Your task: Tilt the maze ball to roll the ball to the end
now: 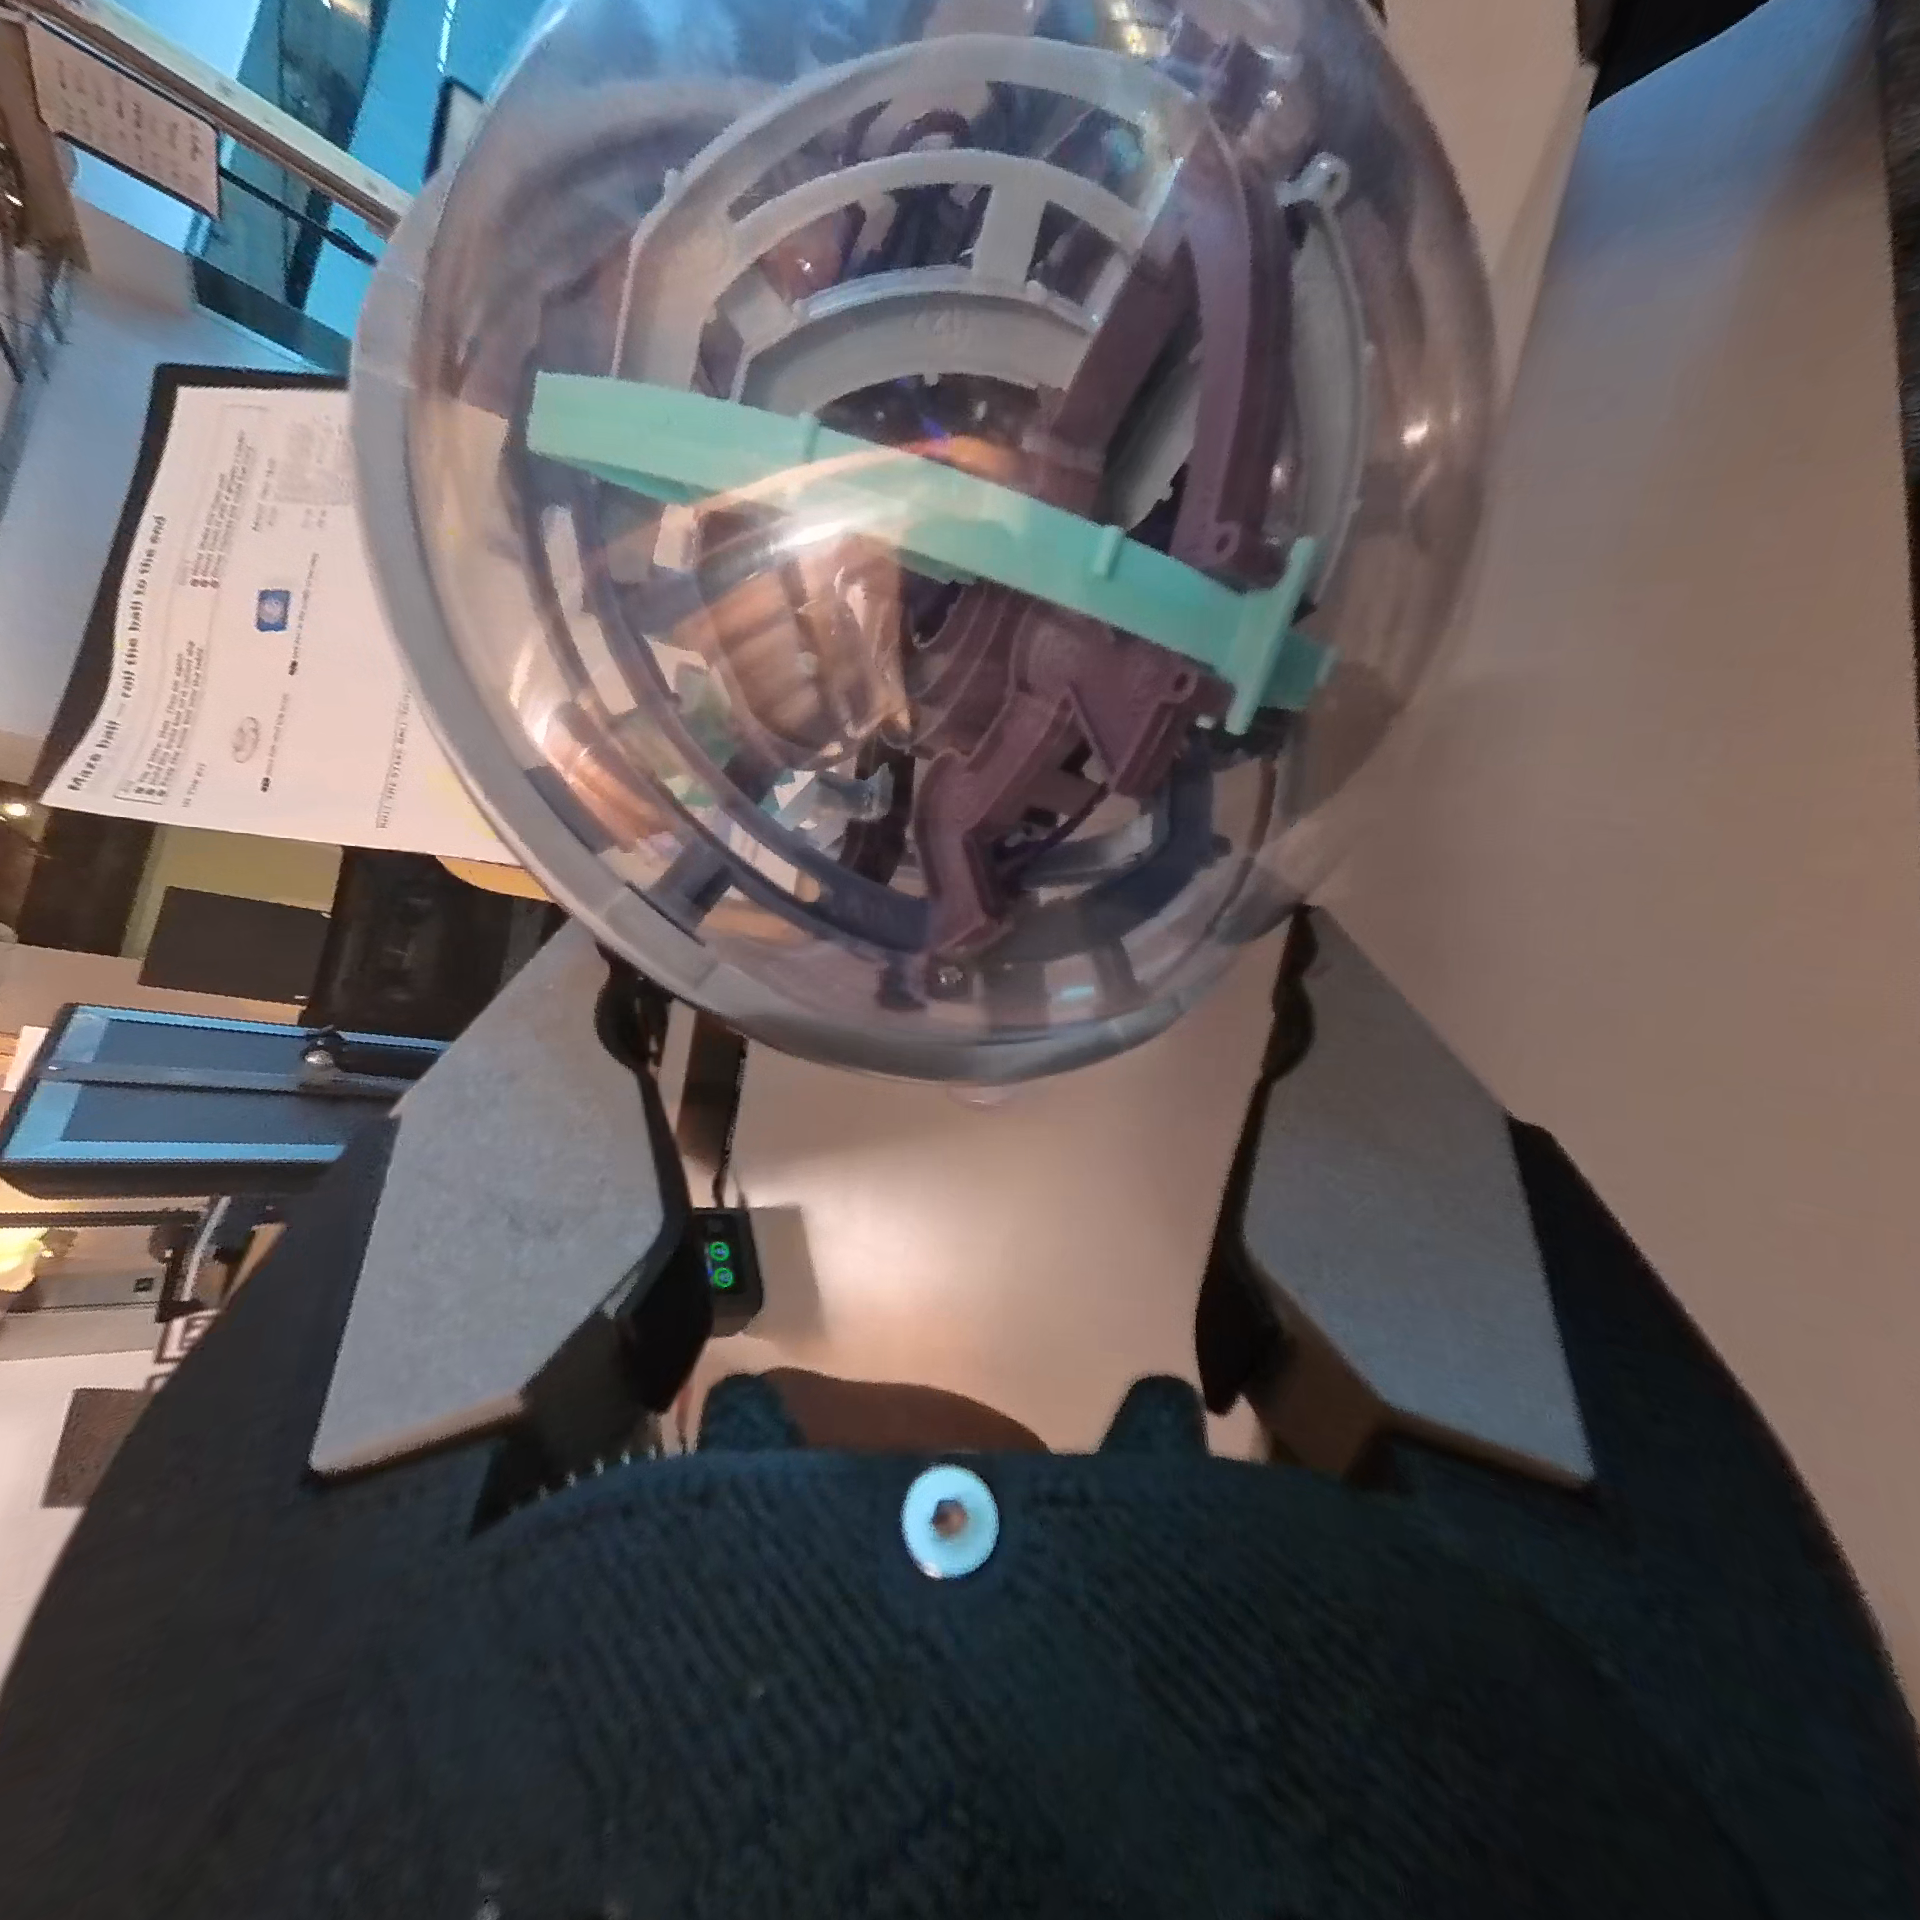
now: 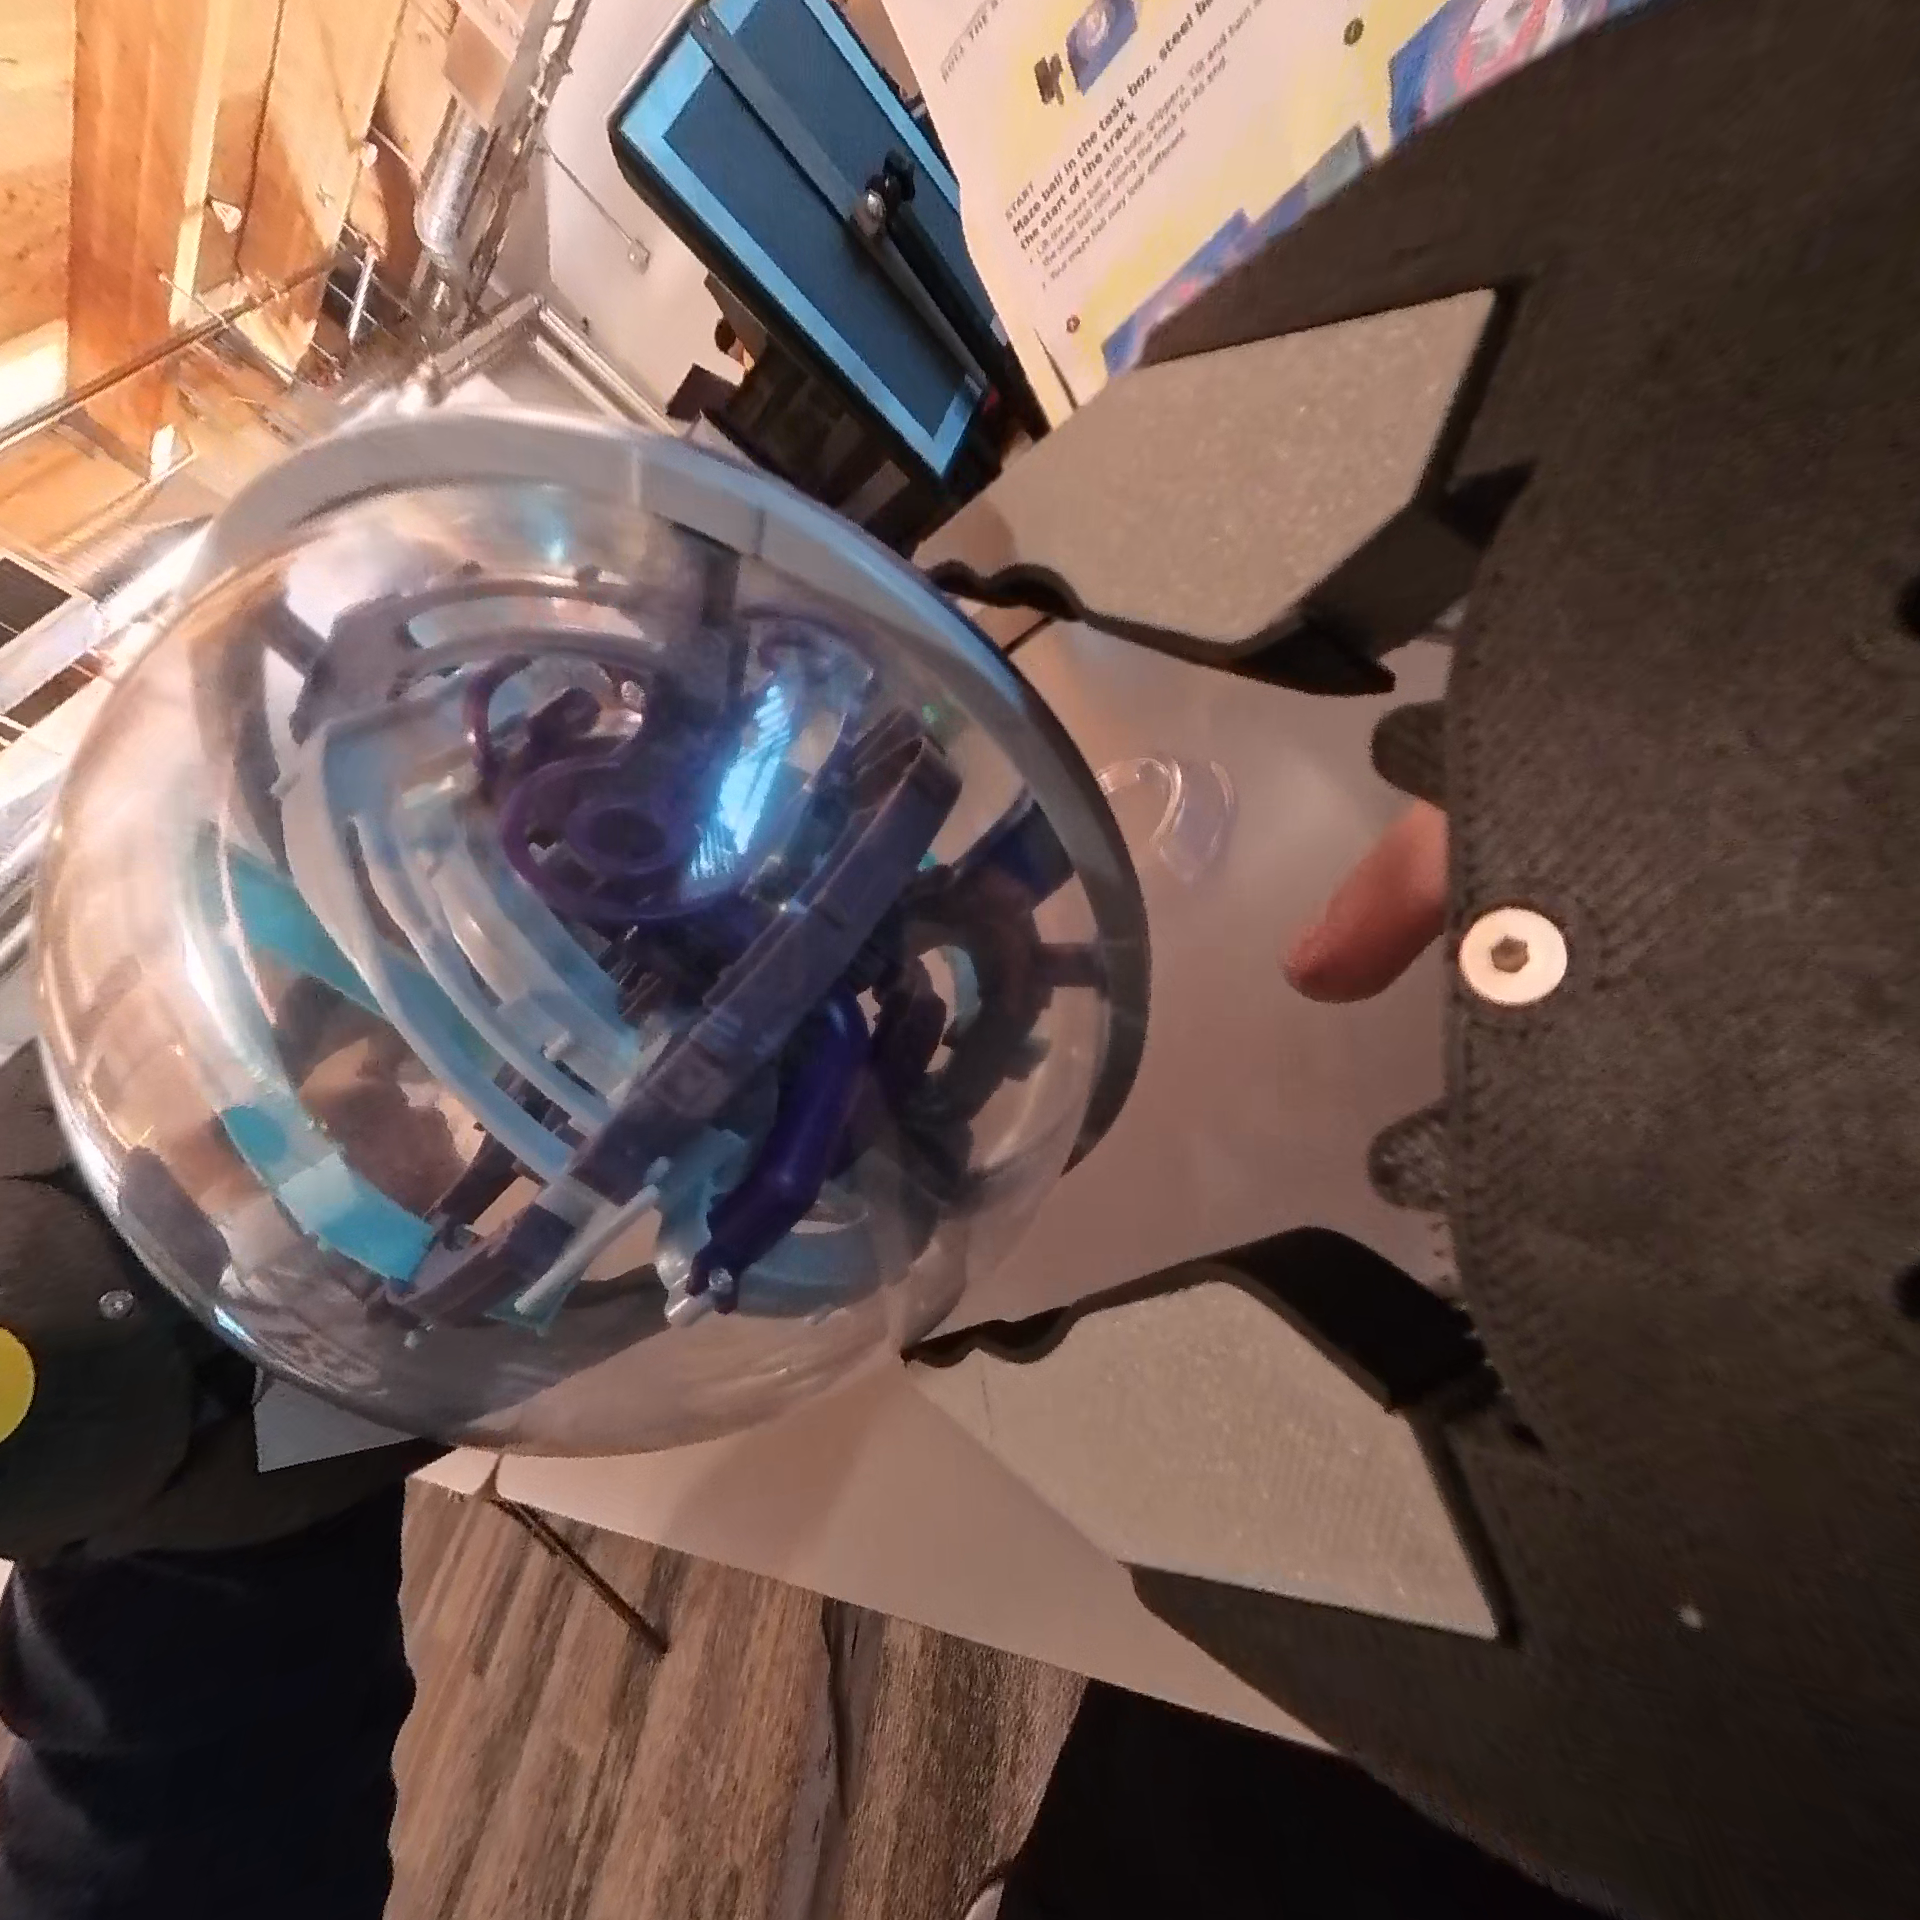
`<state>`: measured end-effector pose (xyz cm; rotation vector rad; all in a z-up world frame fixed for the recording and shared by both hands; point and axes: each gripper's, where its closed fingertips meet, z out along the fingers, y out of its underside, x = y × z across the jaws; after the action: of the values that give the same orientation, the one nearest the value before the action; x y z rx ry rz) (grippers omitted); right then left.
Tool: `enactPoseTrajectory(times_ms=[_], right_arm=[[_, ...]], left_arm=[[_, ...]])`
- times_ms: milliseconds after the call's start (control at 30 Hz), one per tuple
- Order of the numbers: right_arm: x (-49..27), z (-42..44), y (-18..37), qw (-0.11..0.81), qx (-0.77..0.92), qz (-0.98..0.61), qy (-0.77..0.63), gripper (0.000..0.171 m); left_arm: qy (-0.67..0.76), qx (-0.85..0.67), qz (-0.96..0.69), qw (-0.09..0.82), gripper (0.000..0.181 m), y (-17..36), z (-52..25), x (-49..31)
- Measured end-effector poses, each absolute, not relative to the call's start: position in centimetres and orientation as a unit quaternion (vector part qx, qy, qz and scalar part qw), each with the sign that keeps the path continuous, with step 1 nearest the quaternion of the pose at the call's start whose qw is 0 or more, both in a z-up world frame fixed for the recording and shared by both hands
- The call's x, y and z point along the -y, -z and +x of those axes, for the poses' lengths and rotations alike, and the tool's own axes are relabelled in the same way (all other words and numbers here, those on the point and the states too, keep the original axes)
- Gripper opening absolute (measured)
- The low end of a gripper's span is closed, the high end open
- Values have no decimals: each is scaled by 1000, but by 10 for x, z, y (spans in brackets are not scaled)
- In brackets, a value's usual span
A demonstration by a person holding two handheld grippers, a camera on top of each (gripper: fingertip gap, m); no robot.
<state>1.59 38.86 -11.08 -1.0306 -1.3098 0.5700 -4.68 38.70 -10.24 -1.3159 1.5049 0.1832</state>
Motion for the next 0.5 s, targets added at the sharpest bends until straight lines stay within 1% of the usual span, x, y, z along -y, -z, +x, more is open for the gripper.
enactPoseTrajectory(times_ms=[500], right_arm=[[-386, 14, 128, 600, 572, -485, -279, 133]], left_arm=[[-37, -628, -578, 520, 120, 119, -48, -383]])
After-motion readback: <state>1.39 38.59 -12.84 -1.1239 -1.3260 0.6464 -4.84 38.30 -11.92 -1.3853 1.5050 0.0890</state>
